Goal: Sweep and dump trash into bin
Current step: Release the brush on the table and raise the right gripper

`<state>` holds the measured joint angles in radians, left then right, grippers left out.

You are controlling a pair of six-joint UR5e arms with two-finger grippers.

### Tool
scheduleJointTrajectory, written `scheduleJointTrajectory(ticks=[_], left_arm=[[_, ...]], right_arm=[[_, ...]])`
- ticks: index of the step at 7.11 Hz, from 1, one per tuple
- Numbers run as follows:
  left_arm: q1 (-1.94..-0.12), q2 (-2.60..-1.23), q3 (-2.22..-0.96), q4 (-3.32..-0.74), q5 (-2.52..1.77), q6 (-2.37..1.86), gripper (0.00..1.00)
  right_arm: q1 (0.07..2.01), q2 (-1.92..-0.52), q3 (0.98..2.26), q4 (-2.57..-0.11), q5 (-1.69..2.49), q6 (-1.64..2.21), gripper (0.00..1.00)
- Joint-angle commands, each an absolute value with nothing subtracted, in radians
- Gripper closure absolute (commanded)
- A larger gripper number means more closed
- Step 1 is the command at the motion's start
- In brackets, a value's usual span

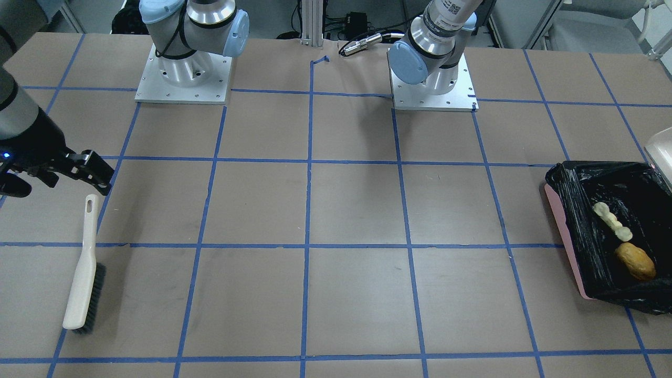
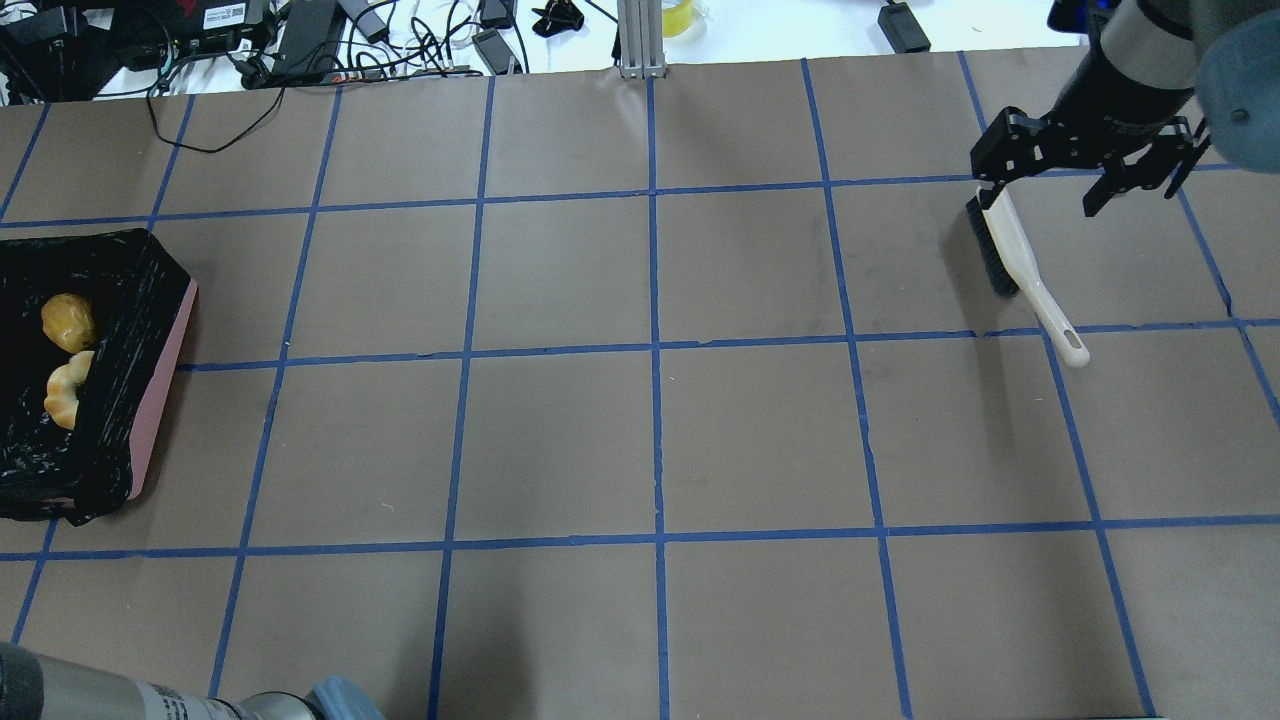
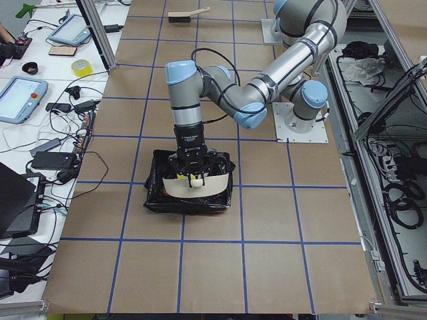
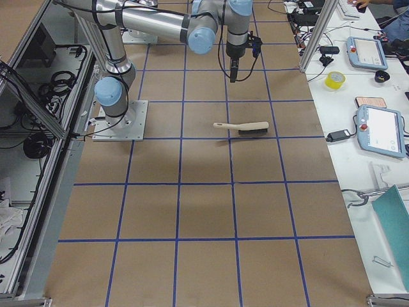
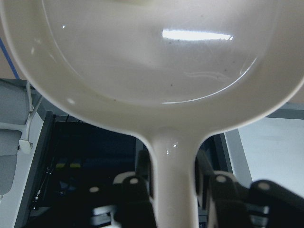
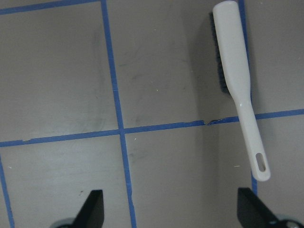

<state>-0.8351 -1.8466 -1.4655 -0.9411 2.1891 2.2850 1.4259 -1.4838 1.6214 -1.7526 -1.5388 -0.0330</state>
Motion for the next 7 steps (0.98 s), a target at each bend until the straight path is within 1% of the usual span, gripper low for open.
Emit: scheduleJointTrajectory(ticks=[1, 3, 4, 5, 7], left_arm=[[-0.908, -1.850, -1.491, -0.873, 2.290, 2.272, 1.00], [-0.980, -1.836, -1.613, -0.705, 2.397, 2.267, 1.00], [-1.000, -1.845, -1.670, -0.580, 2.413, 2.270, 1.00], [-1.015, -1.847, -1.702, -0.542, 2.431, 2.266, 1.00], [-1.029, -1.848, -1.741, -0.455, 2.451, 2.249, 1.00]], right_arm=[[1.506, -1.489, 1.620, -1.797, -1.525, 0.075, 0.00], [1.505, -1.489, 1.620, -1.787, -1.542, 0.040, 0.00], [1.506, -1.503, 1.620, -1.795, -1.549, 0.035, 0.00], [1.506, -1.531, 1.634, -1.783, -1.548, 0.037, 0.00], [1.506, -1.534, 1.635, -1.789, -1.551, 0.038, 0.00]])
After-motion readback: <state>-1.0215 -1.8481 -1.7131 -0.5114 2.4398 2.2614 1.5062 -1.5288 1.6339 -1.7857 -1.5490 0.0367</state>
